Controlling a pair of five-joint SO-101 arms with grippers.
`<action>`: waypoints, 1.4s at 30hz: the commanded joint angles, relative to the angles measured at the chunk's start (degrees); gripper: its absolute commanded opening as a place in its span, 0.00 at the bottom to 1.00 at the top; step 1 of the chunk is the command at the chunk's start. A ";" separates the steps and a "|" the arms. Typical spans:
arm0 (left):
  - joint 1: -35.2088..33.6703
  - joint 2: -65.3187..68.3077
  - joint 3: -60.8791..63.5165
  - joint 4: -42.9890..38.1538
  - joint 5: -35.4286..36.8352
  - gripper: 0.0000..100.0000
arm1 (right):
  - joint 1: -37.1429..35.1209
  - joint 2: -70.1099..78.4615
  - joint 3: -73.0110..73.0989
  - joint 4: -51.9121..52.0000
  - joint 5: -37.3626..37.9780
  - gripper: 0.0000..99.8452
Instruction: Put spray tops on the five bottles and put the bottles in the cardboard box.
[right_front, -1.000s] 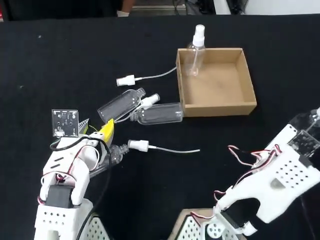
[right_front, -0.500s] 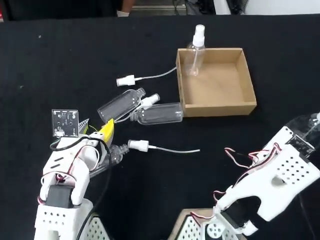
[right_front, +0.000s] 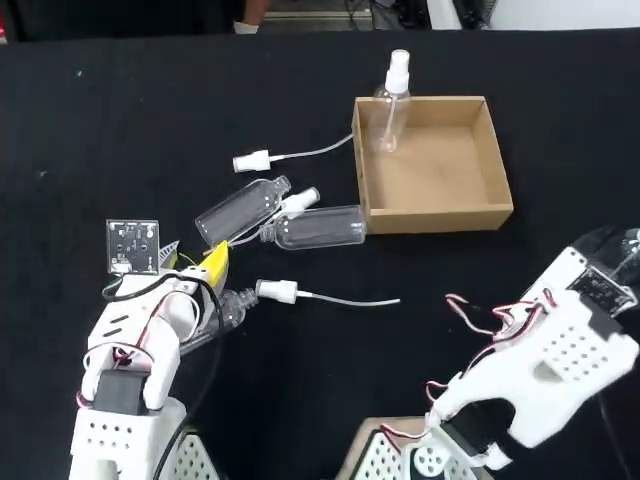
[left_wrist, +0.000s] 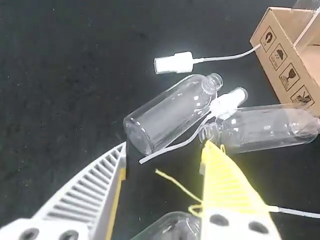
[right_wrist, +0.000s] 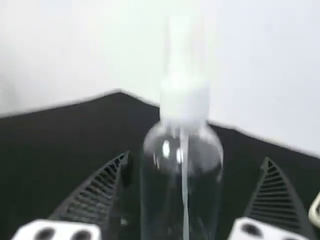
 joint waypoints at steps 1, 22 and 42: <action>0.04 -0.53 -0.75 -0.88 0.00 0.23 | -0.97 -13.67 2.33 6.51 0.35 0.32; -0.04 -0.70 -0.75 -0.70 -0.09 0.23 | -0.97 -24.13 -5.85 40.70 0.35 0.24; -0.04 -0.88 -0.66 -0.70 -0.09 0.23 | -6.68 -56.92 -11.65 71.74 -0.70 0.01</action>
